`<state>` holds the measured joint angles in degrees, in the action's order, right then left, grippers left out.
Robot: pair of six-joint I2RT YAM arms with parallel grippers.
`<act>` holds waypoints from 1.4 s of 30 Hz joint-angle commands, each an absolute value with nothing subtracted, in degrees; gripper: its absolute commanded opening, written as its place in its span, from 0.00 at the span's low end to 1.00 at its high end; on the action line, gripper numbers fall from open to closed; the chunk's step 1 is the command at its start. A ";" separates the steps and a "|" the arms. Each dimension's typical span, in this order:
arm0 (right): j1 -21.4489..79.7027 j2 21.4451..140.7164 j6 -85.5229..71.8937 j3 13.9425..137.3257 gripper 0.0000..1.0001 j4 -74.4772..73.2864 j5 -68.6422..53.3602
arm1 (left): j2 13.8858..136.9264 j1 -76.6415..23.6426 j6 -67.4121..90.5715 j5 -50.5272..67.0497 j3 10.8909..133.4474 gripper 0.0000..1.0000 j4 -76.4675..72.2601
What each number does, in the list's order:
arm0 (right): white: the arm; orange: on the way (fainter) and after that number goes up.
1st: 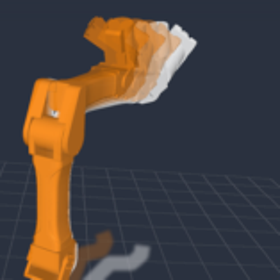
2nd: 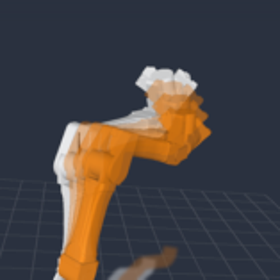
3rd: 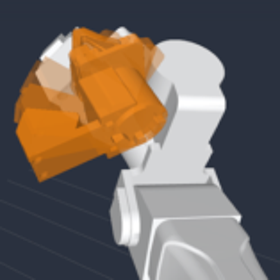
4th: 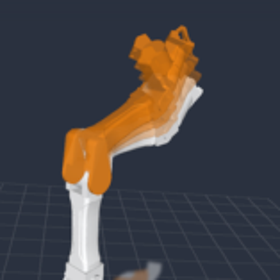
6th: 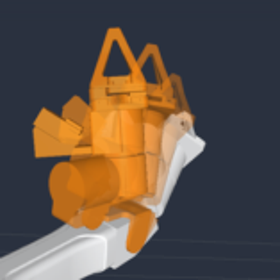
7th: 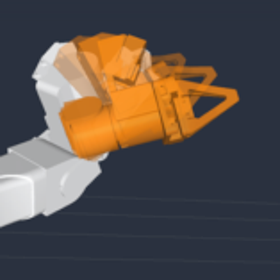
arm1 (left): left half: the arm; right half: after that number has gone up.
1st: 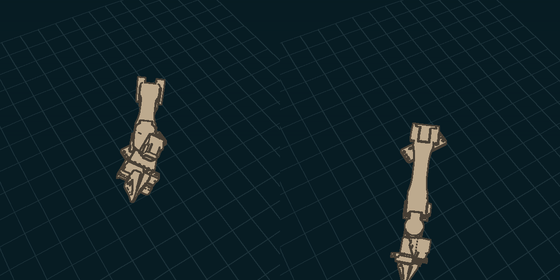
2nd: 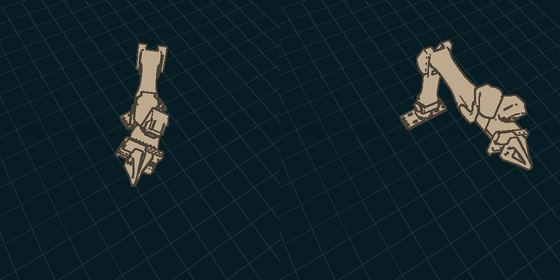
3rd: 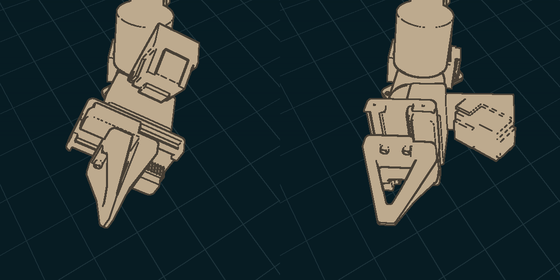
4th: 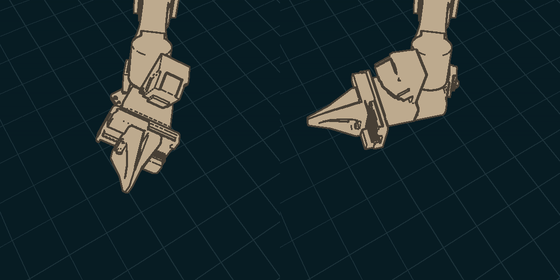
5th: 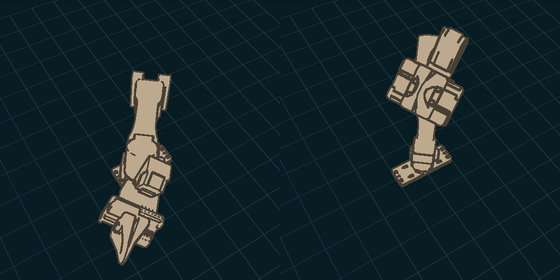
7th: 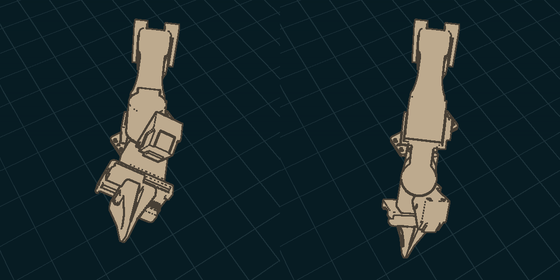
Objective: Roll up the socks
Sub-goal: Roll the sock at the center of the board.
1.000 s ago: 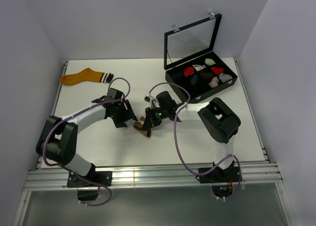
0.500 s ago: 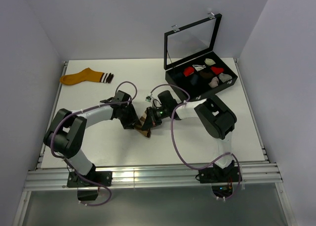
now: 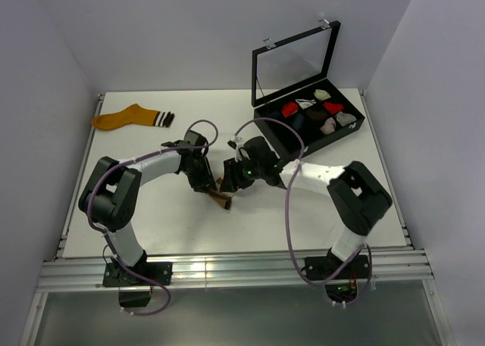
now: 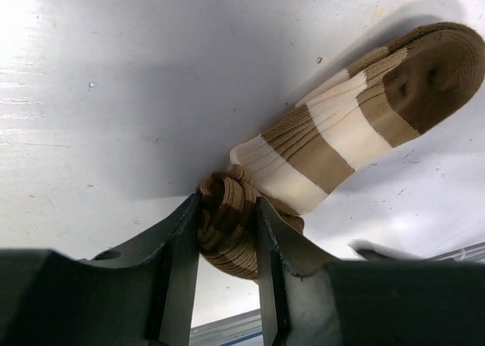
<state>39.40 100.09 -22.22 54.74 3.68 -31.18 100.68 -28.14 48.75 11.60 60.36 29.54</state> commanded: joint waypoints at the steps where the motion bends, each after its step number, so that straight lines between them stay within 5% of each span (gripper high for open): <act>1: 45.68 91.43 -15.22 54.05 0.59 1.15 -13.22 | 102.91 -28.48 45.35 7.82 63.71 0.36 34.53; 5: 53.15 90.44 -9.86 55.45 0.61 -0.87 4.08 | 104.06 -28.65 44.04 7.73 66.09 0.36 36.47; 12: 61.34 96.49 -5.10 59.06 0.61 -1.58 17.20 | 105.21 -29.09 43.24 8.09 67.24 0.35 37.44; 23: 64.60 105.11 -2.72 60.39 0.52 -0.79 21.09 | 104.86 -29.18 42.63 8.70 67.24 0.37 37.35; 27: 63.99 104.94 -4.13 58.28 0.15 -0.18 18.03 | 103.19 -29.09 42.71 9.23 67.15 0.45 36.30; 30: 61.71 103.72 -7.02 56.78 0.03 -0.18 11.36 | 101.26 -29.01 43.33 7.83 67.32 0.57 35.86; 42: 46.85 102.03 -20.64 51.95 0.00 9.92 -25.29 | 87.11 -22.50 52.56 5.98 58.37 0.74 28.66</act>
<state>49.10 101.69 -15.40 53.49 7.51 -12.53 90.83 -23.92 49.32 7.20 60.82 31.75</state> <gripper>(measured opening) 0.135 0.742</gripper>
